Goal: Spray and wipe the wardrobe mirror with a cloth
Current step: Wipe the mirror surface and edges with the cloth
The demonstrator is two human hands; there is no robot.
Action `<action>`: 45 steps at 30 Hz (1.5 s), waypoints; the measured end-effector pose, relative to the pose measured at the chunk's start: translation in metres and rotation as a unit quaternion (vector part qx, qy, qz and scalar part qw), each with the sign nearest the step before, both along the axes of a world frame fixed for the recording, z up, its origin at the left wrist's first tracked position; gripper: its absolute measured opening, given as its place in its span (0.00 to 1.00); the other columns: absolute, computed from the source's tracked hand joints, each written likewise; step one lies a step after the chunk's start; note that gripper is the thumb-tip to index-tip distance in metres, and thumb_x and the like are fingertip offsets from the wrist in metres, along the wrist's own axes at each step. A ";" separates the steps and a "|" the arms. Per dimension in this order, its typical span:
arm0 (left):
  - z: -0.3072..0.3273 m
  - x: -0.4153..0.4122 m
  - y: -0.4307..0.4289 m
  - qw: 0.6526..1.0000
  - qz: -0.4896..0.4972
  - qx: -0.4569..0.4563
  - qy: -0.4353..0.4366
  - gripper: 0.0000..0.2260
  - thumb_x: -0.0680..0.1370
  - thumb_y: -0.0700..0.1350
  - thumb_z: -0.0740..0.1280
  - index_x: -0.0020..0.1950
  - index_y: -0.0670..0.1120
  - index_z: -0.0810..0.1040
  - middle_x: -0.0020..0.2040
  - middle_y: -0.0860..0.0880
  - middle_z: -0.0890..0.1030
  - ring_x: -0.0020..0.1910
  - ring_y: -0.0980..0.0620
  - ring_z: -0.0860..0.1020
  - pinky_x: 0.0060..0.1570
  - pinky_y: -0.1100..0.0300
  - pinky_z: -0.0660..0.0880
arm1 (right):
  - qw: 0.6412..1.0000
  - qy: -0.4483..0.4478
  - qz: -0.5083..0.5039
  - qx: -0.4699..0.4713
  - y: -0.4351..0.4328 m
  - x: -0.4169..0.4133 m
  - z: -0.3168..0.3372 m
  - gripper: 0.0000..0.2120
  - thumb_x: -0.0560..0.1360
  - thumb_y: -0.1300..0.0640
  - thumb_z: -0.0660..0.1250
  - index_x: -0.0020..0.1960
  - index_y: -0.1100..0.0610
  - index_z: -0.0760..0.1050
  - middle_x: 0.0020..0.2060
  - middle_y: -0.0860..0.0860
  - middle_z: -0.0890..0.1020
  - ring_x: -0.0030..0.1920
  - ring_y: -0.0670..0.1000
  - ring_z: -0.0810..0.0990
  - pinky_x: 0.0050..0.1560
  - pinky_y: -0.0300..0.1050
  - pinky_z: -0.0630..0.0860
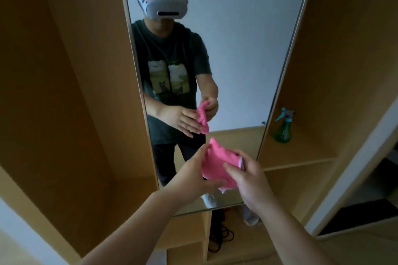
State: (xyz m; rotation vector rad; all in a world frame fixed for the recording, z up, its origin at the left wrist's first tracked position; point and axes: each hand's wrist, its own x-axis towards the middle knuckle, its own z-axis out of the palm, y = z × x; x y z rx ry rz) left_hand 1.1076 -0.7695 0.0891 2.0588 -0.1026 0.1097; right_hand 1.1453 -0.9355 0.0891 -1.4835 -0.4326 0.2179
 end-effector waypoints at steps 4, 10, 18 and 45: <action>0.043 -0.009 -0.003 0.997 -0.006 -0.045 -0.070 0.44 0.64 0.51 0.80 0.73 0.56 0.59 0.61 0.61 0.75 0.59 0.64 0.75 0.51 0.68 0.75 | 0.994 -0.087 0.070 -0.015 0.010 -0.006 0.053 0.13 0.74 0.57 0.71 0.57 0.45 0.80 0.50 0.50 0.84 0.50 0.55 0.84 0.42 0.48 0.83; 0.096 -0.024 0.000 0.985 0.054 -0.092 -0.133 0.29 0.70 0.39 0.75 0.66 0.56 0.70 0.51 0.55 0.81 0.43 0.49 0.84 0.36 0.51 0.82 | 0.971 -0.198 0.132 -0.019 0.011 -0.001 0.105 0.14 0.75 0.59 0.71 0.60 0.50 0.78 0.51 0.47 0.84 0.54 0.49 0.83 0.50 0.40 0.80; 0.148 -0.025 0.015 0.973 0.139 -0.005 -0.183 0.26 0.67 0.41 0.75 0.59 0.61 0.73 0.47 0.56 0.82 0.43 0.57 0.82 0.37 0.65 0.79 | 0.942 -0.291 -0.162 -0.034 -0.028 0.086 0.160 0.07 0.79 0.53 0.64 0.56 0.50 0.78 0.52 0.45 0.82 0.56 0.44 0.80 0.56 0.39 0.77; 0.187 -0.017 0.073 0.970 0.091 -0.002 -0.227 0.23 0.68 0.37 0.73 0.52 0.62 0.74 0.42 0.58 0.83 0.38 0.57 0.82 0.29 0.63 0.78 | 0.934 -0.265 -0.241 -0.012 -0.039 0.096 0.142 0.28 0.83 0.49 0.54 0.80 0.51 0.48 0.75 0.56 0.63 0.74 0.50 0.64 0.73 0.50 0.63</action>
